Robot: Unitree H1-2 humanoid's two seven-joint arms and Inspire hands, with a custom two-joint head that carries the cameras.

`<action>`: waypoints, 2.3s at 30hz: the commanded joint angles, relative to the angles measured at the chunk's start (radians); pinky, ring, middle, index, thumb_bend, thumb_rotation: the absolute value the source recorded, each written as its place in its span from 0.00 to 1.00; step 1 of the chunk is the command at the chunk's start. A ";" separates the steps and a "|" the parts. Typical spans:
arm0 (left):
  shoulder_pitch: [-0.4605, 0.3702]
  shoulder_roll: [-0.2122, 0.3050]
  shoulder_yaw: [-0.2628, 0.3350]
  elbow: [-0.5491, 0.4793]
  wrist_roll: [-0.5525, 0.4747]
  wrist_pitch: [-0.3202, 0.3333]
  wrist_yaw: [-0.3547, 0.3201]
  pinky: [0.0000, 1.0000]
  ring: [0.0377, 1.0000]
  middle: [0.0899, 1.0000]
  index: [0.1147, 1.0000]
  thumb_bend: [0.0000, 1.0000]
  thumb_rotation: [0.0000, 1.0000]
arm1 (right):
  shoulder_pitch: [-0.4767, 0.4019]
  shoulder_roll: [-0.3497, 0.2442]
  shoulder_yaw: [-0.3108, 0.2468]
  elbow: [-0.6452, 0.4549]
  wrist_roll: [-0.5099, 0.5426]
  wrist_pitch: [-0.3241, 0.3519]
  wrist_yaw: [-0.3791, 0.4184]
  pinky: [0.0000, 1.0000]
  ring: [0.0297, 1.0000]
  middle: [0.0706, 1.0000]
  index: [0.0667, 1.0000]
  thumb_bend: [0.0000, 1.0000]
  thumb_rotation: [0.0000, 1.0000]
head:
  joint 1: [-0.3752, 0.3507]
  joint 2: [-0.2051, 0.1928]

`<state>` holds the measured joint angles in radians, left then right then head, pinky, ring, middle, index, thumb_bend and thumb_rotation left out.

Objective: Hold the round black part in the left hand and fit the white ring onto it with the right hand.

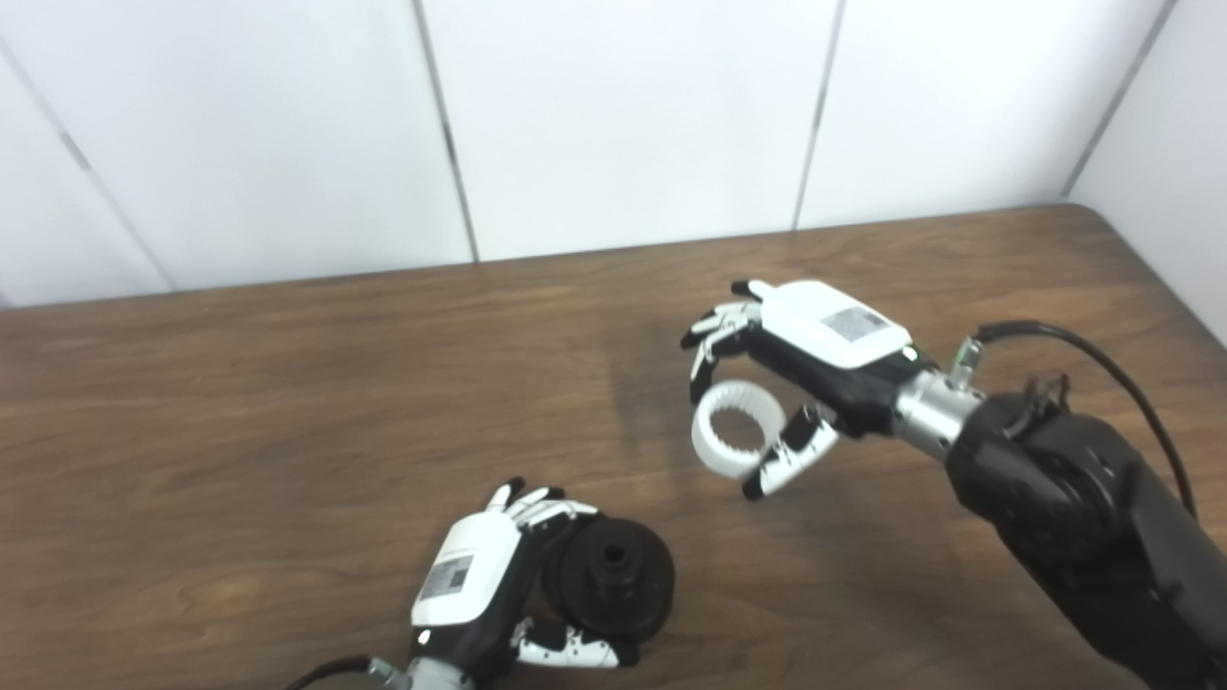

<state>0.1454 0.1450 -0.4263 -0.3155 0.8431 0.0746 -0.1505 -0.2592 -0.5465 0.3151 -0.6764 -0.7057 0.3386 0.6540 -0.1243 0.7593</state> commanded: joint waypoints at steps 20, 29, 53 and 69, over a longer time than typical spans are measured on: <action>-0.029 -0.046 -0.033 0.011 0.037 0.052 -0.035 1.00 0.89 0.77 0.41 0.52 0.05 | -0.012 0.115 0.033 -0.161 -0.012 -0.012 0.184 1.00 0.90 0.81 0.45 0.52 0.13 | 0.059 0.069; -0.033 -0.046 -0.034 -0.007 0.033 0.064 -0.046 1.00 0.89 0.77 0.41 0.52 0.05 | 0.006 0.153 0.036 -0.109 -0.031 -0.064 0.165 1.00 0.89 0.79 0.45 0.52 0.13 | 0.048 0.088; -0.031 -0.053 -0.040 -0.039 0.030 0.073 -0.062 1.00 0.88 0.77 0.41 0.52 0.06 | 0.054 0.197 0.039 0.029 -0.062 -0.162 0.086 1.00 0.91 0.80 0.45 0.52 0.13 | 0.050 0.102; -0.033 -0.063 -0.044 -0.045 0.032 0.079 -0.064 1.00 0.89 0.77 0.41 0.52 0.06 | 0.068 0.205 0.060 0.073 -0.062 -0.203 0.047 1.00 0.90 0.79 0.45 0.52 0.13 | 0.056 0.108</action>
<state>0.1217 0.0962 -0.4608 -0.3328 0.8746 0.1559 -0.2042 -0.1800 -0.3439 0.3780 -0.6033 -0.7696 0.1638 0.7256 -0.0675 0.8667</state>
